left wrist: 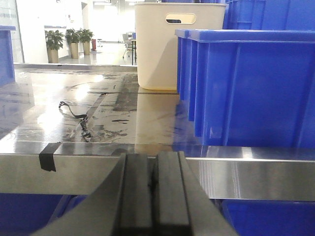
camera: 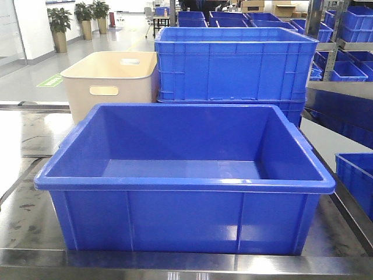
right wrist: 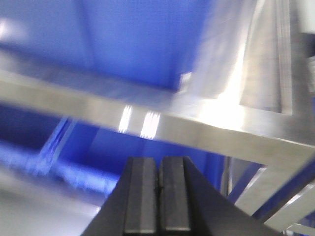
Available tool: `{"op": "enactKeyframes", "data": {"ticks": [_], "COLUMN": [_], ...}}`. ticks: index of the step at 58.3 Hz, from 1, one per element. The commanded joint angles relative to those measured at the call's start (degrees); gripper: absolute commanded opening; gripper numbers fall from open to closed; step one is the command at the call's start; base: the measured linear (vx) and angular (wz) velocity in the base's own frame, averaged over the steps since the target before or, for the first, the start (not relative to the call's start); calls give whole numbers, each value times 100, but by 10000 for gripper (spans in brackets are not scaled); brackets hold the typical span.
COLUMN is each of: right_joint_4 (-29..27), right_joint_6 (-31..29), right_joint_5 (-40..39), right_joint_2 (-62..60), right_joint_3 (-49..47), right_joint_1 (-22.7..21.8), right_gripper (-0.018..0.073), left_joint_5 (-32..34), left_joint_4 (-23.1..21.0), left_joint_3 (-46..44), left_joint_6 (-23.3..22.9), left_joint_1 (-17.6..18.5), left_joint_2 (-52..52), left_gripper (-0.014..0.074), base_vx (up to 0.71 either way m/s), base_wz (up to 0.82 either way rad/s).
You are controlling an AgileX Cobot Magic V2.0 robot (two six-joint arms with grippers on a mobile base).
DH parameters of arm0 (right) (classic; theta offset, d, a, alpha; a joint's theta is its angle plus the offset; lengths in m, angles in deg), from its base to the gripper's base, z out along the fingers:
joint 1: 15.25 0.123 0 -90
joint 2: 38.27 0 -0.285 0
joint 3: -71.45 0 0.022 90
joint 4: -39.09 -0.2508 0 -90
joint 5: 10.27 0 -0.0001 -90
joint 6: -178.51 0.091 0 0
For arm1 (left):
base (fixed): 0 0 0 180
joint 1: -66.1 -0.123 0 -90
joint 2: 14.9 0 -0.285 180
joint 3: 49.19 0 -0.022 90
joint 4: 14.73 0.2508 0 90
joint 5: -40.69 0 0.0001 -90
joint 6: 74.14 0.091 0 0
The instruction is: Pick red and yellow blocks into blue bin
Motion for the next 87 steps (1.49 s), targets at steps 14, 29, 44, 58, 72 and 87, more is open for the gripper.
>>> {"op": "enactKeyframes", "data": {"ticks": [14, 29, 44, 58, 72, 87], "right_joint_4": [-79, -57, -57, -57, -132, -356], "right_joint_6": [-26, -29, -29, -29, -459, -497], "right_joint_5": [-1916, -3301, -3471, -3451, -3464, -3637], "right_joint_2": [-1986, -3020, -3199, -3188, -3188, -3188], "right_joint_3": [1671, 2947, 3152, 3152, 3152, 3152], "right_joint_1": [-1414, -1690, -1752, -1753, -1753, -1753], "right_gripper": [-10, -10, -10, -10, -10, -10], "left_joint_5": [459, 459, 457, 457, 457, 457], "left_joint_4": [-24, -24, -24, -24, -24, -24], "left_joint_3": [-92, -92, -97, -97, -97, -97], "left_joint_6": [-14, -14, -14, -14, -14, -14], "left_joint_1": [50, 50, 50, 50, 50, 50], "left_joint_2": [94, 94, 89, 89, 89, 89], "left_gripper": [0, 0, 0, 0, 0, 0], "base_vx": [0, 0, 0, 0, 0, 0], "base_wz": [0, 0, 0, 0, 0, 0]}}
